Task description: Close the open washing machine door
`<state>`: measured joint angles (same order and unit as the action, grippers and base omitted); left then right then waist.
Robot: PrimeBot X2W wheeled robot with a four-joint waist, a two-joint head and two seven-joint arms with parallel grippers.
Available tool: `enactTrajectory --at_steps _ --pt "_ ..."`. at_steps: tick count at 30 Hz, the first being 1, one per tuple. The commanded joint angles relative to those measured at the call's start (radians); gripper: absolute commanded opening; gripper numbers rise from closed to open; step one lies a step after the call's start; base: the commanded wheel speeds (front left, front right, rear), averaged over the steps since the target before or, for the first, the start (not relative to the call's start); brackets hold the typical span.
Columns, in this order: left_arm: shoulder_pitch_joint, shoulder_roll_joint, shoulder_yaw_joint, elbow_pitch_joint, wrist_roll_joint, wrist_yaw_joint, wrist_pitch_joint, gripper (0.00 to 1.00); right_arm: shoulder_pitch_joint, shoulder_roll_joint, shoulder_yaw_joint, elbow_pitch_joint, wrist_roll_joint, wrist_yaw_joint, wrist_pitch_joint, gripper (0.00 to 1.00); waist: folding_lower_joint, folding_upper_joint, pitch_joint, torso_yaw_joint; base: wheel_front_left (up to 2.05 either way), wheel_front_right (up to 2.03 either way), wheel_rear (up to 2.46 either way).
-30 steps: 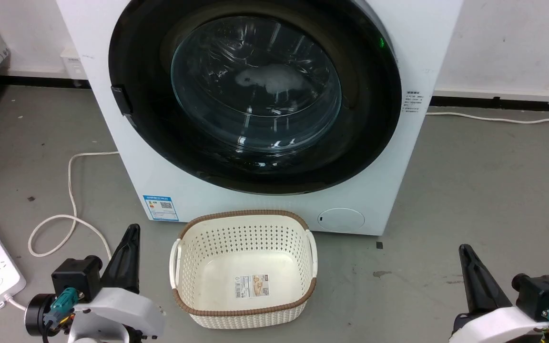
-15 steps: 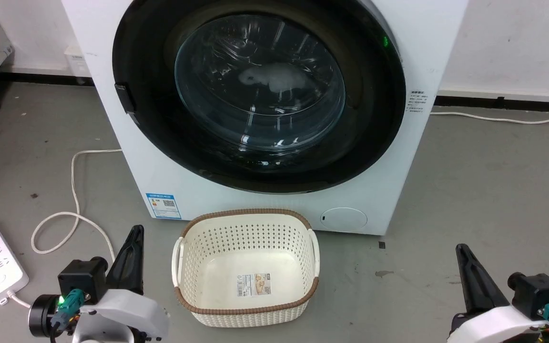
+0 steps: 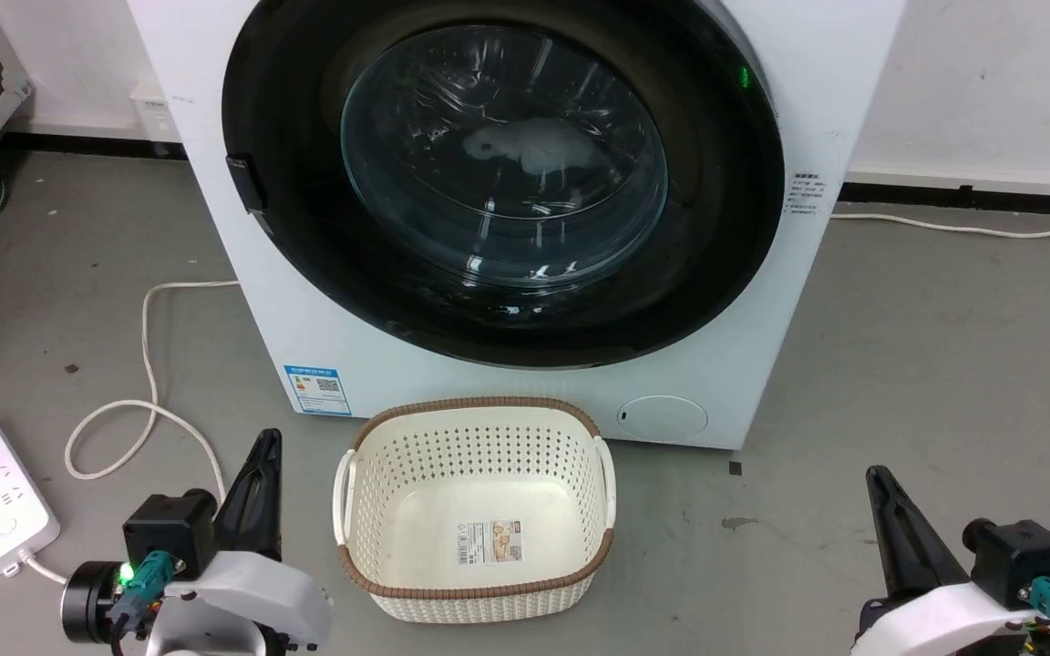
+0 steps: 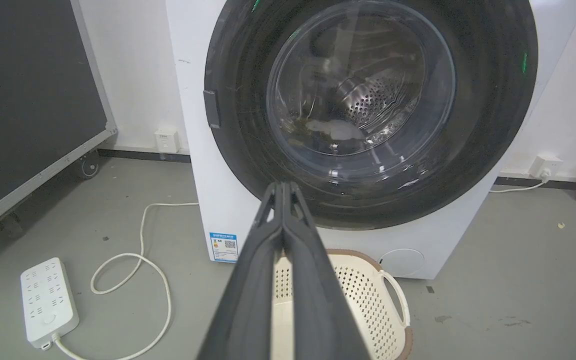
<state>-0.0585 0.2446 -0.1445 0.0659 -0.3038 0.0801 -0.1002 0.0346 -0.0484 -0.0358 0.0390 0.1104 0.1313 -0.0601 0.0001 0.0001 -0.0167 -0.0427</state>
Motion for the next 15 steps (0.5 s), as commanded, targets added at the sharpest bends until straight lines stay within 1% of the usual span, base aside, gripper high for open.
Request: enactTrajectory --at_steps 1,15 --pt "0.017 -0.01 0.008 -0.008 0.016 -0.007 0.004 0.0 -0.014 -0.001 0.002 -0.009 -0.011 0.0 0.004 0.0 -0.0001 -0.0001 0.0 0.001 0.0 0.0 0.0" --pt "0.025 -0.048 0.036 -0.02 0.074 -0.022 0.023 0.0 -0.018 -0.001 0.009 -0.015 -0.031 0.0 0.015 0.0 -0.0001 -0.0001 0.004 0.009 0.0 0.0 0.0"
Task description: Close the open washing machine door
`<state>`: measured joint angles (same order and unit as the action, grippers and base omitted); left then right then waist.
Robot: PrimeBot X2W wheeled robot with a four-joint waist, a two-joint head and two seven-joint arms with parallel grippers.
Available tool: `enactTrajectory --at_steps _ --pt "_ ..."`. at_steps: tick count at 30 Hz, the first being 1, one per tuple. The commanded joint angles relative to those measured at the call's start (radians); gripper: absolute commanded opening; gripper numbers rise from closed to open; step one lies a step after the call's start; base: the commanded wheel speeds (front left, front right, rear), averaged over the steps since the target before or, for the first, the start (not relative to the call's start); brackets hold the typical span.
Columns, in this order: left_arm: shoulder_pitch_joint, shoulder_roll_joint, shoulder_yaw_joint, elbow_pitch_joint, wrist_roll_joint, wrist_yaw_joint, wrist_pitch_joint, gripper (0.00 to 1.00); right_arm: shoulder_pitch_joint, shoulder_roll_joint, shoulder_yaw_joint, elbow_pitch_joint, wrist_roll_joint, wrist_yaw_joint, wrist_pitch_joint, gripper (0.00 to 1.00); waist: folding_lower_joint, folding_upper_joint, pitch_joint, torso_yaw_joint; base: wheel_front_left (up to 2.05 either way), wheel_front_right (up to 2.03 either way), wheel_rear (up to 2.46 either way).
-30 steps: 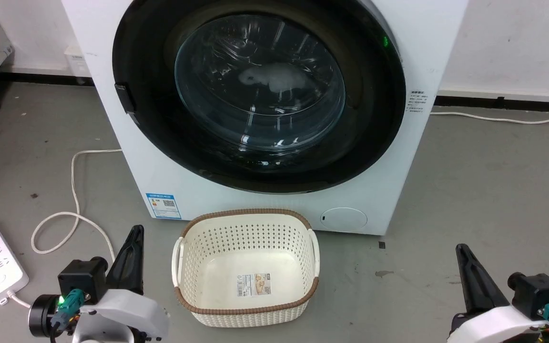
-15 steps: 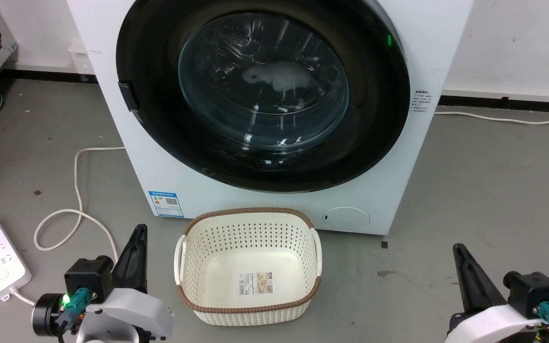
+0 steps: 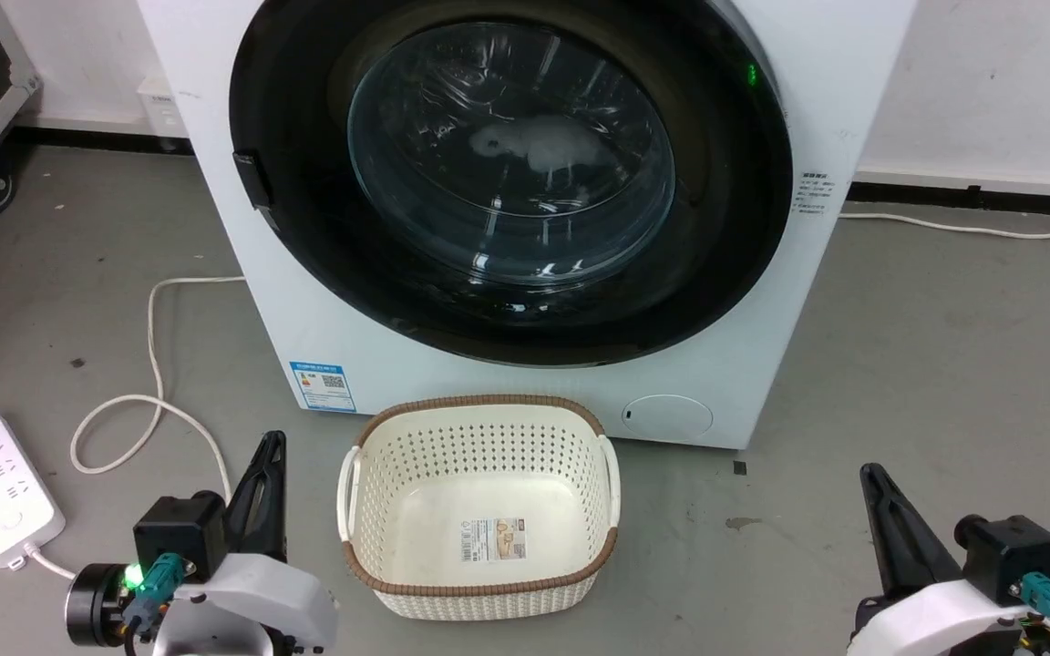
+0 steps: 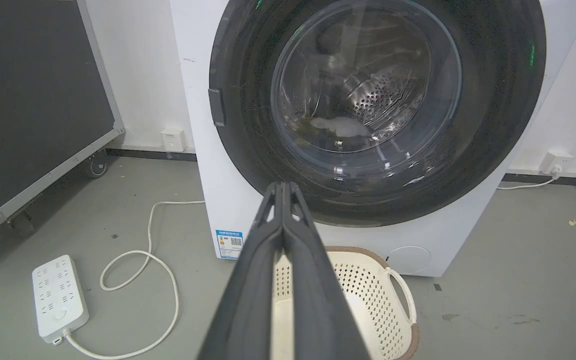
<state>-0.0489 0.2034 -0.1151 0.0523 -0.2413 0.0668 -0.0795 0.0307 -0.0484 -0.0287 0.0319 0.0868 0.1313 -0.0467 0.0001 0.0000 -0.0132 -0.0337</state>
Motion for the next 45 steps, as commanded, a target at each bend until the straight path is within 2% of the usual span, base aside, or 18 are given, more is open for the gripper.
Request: enactTrajectory --at_steps 1,45 --pt "0.016 -0.009 0.008 -0.007 0.016 -0.01 0.004 0.0 -0.014 -0.001 0.002 -0.008 -0.009 0.0 0.002 0.0 0.0 0.0 0.0 0.001 0.0 0.0 0.0" --pt "0.044 -0.129 0.097 -0.045 0.204 -0.057 0.067 0.0 -0.028 -0.002 0.024 -0.028 -0.074 -0.001 0.039 0.0 0.0 0.0 0.011 0.028 0.0 0.0 0.0"
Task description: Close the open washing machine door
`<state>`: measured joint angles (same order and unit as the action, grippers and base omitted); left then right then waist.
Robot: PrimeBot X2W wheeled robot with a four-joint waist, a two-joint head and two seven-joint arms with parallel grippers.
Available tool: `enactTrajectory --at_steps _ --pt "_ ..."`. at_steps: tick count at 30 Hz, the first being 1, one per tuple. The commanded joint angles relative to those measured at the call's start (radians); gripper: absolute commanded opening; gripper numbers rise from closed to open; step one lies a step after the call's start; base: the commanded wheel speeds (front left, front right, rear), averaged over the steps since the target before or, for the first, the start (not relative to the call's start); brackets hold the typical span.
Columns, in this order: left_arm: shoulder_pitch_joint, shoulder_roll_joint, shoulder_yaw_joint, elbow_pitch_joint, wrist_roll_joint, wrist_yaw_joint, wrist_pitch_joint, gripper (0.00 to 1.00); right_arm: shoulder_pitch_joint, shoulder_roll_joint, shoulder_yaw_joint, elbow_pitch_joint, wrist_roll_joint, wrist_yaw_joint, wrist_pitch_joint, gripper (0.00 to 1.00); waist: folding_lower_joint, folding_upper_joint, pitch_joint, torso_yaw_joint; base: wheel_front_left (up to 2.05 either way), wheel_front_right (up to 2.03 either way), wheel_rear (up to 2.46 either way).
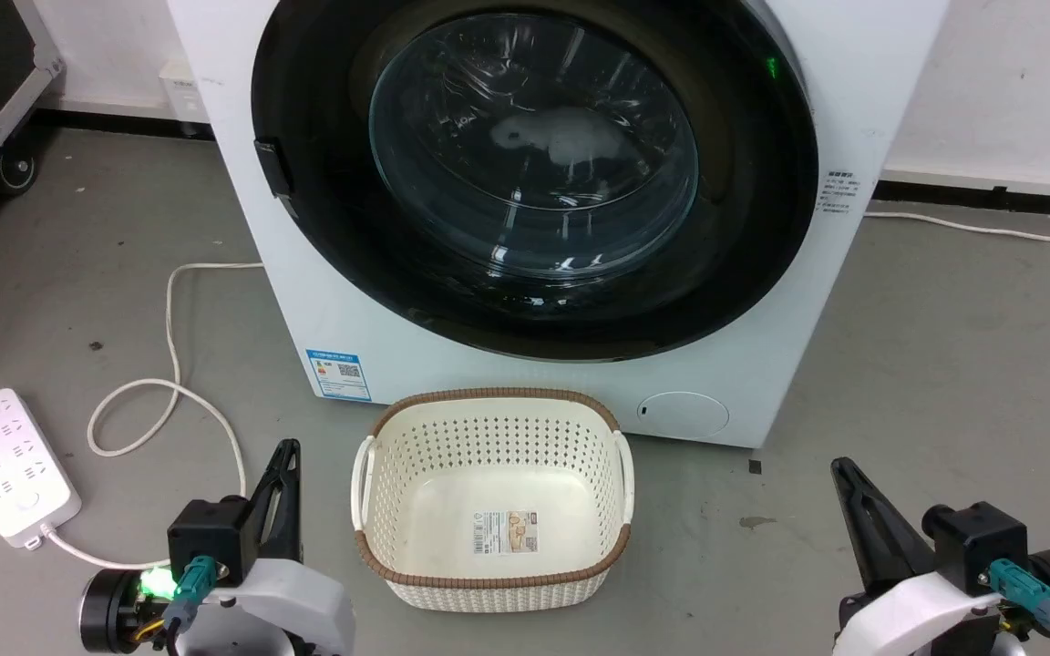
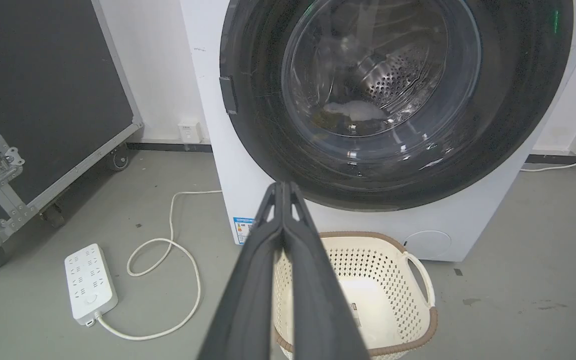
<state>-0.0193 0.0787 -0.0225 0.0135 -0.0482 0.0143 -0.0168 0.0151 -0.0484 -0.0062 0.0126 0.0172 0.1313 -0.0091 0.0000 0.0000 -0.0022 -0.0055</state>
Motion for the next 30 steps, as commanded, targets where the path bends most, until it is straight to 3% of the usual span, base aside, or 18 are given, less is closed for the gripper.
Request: enactTrajectory --at_steps 1,30 --pt "0.015 -0.01 0.009 -0.008 0.019 -0.007 0.007 0.0 -0.013 -0.002 0.003 -0.009 -0.007 -0.001 0.003 0.0 0.0 0.0 0.001 0.001 0.0 0.0 0.0" --pt "0.019 -0.028 0.023 -0.014 0.048 -0.014 0.017 0.0 -0.015 -0.002 0.006 -0.013 -0.017 -0.001 0.009 0.0 0.0 0.0 0.002 0.006 0.0 0.0 0.0"
